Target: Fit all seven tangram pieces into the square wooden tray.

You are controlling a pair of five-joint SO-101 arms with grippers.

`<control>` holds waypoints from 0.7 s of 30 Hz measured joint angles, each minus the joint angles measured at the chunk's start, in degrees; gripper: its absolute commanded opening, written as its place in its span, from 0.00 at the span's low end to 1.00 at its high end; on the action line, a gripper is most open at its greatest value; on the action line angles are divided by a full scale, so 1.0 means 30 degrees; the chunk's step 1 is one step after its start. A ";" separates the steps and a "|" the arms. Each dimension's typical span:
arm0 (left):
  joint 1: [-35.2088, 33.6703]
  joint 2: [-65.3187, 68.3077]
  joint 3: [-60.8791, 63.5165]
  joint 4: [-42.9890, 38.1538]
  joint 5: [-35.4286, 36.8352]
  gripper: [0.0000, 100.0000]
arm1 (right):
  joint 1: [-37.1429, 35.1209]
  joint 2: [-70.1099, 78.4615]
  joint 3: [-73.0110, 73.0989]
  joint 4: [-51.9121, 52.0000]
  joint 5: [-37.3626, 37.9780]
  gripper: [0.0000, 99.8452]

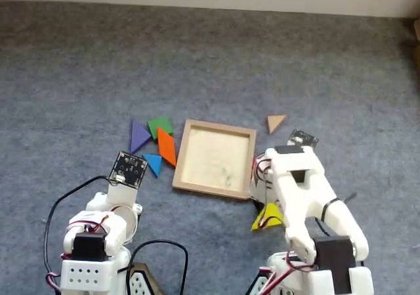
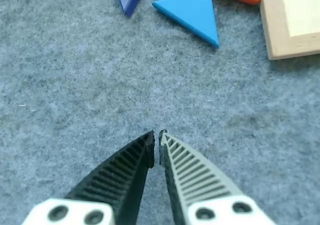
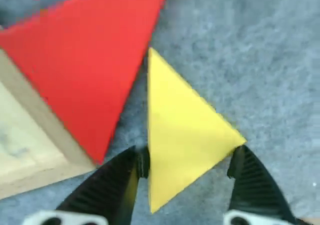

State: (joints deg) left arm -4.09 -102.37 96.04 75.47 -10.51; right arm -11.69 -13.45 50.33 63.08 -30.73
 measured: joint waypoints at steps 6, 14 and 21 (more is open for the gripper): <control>0.0000 0.0000 0.0000 0.0000 0.0000 0.05 | 0.0029 -0.3604 0.0000 0.0029 0.0879 0.22; 0.0000 0.0000 0.0000 0.0000 0.0000 0.05 | 0.0029 -0.5773 -0.0234 0.1582 0.1670 0.22; 0.0000 0.0000 0.0000 0.0000 0.0000 0.05 | -0.0264 -0.5861 -0.0234 0.0938 0.1758 0.22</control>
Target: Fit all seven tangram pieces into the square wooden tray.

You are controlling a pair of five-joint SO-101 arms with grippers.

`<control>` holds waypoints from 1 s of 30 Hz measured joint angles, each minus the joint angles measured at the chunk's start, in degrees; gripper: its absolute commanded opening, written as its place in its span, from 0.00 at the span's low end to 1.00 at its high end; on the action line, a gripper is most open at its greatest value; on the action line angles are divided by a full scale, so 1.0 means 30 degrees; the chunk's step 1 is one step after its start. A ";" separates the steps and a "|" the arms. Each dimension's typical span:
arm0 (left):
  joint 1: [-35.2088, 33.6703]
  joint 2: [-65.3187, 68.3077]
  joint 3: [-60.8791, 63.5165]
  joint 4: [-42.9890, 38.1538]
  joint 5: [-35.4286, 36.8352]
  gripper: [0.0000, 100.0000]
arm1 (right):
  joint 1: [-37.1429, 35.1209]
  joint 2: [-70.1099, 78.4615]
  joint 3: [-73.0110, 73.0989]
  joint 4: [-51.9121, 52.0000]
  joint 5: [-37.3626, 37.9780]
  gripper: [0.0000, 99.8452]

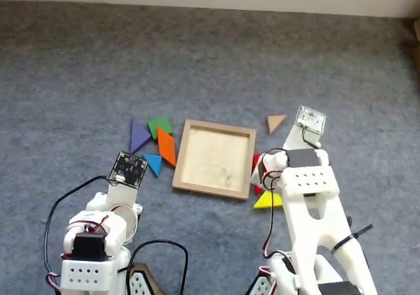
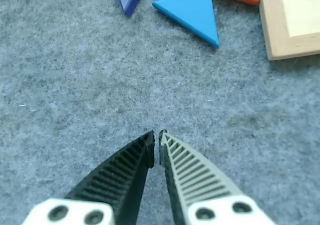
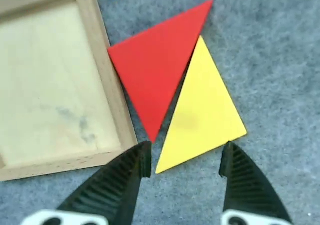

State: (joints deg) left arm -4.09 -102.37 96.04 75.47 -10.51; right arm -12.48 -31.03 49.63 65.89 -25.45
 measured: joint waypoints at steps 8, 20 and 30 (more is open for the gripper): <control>0.0000 0.0000 0.0000 0.0000 0.0000 0.05 | -0.0059 0.3956 -0.1026 -0.0352 -0.0879 0.33; 0.0000 0.0000 0.0000 0.0000 0.0000 0.05 | 0.1641 0.8967 -0.3341 -0.0586 -0.0996 0.33; 0.0000 0.0000 0.0000 0.0000 0.0000 0.05 | 0.1993 1.0637 -0.3516 -0.1553 -0.0996 0.31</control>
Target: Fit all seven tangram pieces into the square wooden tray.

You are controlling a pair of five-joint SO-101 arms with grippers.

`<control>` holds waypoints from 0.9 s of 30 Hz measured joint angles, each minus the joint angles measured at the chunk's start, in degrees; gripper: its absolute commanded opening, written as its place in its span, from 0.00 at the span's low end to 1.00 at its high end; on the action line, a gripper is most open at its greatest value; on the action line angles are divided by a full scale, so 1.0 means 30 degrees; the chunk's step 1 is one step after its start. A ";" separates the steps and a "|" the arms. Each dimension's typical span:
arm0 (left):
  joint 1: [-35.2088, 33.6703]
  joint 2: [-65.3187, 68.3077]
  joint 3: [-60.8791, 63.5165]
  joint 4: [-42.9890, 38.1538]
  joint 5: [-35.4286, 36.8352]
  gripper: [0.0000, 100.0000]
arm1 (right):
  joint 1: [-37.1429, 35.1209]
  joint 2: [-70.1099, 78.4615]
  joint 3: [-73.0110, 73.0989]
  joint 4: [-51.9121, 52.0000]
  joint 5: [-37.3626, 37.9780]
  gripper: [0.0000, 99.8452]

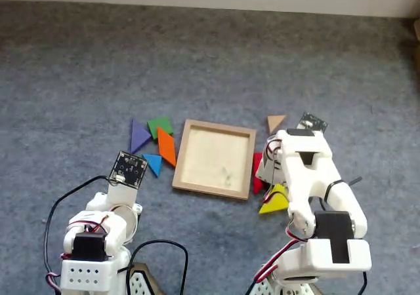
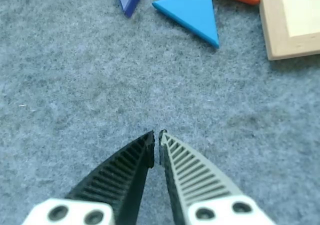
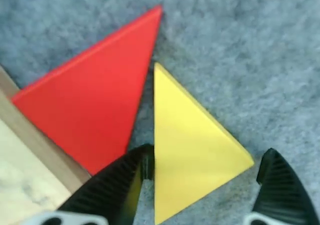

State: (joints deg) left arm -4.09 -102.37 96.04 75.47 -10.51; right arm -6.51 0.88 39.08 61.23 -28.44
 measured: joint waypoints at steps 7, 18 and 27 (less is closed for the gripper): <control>0.0000 0.0000 0.0000 0.0000 0.0000 0.05 | 0.0147 0.0000 0.0000 0.0029 0.0000 0.16; 0.0000 0.0000 0.0000 0.0000 0.0000 0.05 | 0.0205 0.0000 -0.0586 0.1055 0.1114 0.15; 0.0000 0.0000 0.0000 0.0000 0.0000 0.05 | 0.0088 -0.5538 -0.0762 0.2579 0.1201 0.15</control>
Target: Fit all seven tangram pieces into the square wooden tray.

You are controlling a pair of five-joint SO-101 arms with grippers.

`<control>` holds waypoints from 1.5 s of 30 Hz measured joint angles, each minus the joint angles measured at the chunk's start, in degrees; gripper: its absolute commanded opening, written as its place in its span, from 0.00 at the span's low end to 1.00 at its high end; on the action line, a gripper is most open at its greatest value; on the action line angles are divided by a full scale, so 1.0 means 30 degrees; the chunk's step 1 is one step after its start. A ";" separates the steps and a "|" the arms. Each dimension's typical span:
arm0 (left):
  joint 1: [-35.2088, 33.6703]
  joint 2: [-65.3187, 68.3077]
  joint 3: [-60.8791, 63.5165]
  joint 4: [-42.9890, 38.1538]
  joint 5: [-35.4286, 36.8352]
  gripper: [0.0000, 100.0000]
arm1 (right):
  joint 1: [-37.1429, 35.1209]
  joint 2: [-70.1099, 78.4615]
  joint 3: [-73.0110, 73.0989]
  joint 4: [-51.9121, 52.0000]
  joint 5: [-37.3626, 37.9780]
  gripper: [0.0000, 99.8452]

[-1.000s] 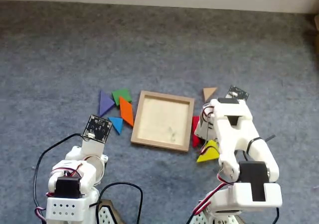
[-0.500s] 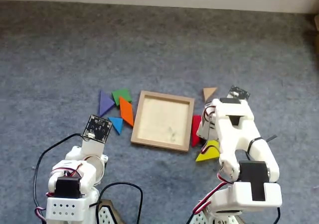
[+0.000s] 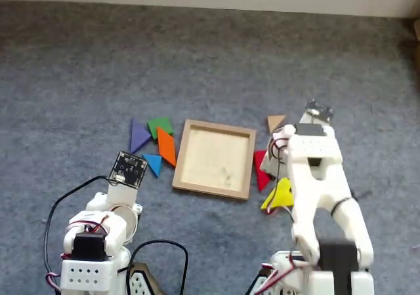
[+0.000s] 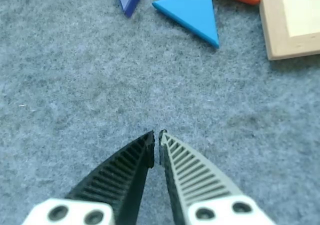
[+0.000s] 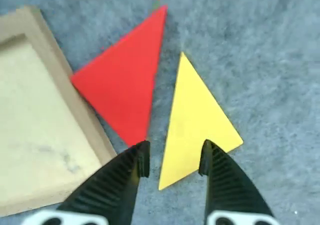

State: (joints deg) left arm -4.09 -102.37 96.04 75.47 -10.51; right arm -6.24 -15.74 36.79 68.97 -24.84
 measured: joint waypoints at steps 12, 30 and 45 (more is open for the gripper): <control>0.0000 0.0000 0.0000 0.0000 0.0000 0.05 | -0.0029 -0.2344 0.0381 0.0967 0.0498 0.32; 0.0000 0.0000 0.0000 0.0000 0.0000 0.05 | 0.0000 0.5538 0.0527 -0.2081 -0.0147 0.32; 0.0000 0.0000 0.0000 0.0000 0.0000 0.05 | -0.0029 0.3136 0.0586 -0.1905 -0.0264 0.02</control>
State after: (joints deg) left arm -4.09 -102.37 96.04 75.47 -10.51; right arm -6.33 -6.33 38.55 63.25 -25.63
